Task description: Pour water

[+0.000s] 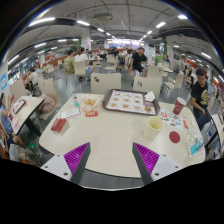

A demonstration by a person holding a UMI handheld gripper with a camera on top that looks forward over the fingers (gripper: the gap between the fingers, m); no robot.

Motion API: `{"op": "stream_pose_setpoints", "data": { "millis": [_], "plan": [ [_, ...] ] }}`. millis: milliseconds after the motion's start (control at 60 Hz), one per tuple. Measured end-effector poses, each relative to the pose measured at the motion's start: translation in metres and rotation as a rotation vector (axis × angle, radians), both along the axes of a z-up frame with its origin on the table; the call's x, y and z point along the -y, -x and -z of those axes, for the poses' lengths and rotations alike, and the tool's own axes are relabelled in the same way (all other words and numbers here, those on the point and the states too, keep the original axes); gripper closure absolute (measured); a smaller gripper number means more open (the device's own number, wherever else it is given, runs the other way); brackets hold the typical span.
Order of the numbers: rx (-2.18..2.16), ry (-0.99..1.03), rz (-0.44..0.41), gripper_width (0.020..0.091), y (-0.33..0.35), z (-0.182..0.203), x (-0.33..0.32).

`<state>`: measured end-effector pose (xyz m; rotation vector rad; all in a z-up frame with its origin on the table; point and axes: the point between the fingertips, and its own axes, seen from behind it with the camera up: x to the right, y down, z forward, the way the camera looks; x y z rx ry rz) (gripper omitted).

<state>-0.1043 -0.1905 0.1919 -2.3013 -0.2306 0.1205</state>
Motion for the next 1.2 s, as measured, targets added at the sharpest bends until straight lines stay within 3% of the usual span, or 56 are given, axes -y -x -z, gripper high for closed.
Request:
{"op": "stream_pose_setpoints", "data": {
  "millis": [83, 400, 700, 1017, 1100, 1200],
  "plan": [
    [-0.002, -0.005, 0.021, 0.0249, -0.011, 0.001, -0.001],
    [0.026, -0.004, 0.102, 0.025, -0.214, 0.053, -0.014],
    [0.079, -0.026, 0.235, 0.0251, -0.412, 0.114, -0.006],
    [0.083, -0.083, 0.324, 0.0251, -0.513, 0.155, -0.063],
    [0.082, -0.111, 0.317, 0.0279, -0.519, 0.159, -0.085],
    [0.07, -0.133, 0.321, 0.041, -0.521, 0.164, -0.101]
  ]
}}
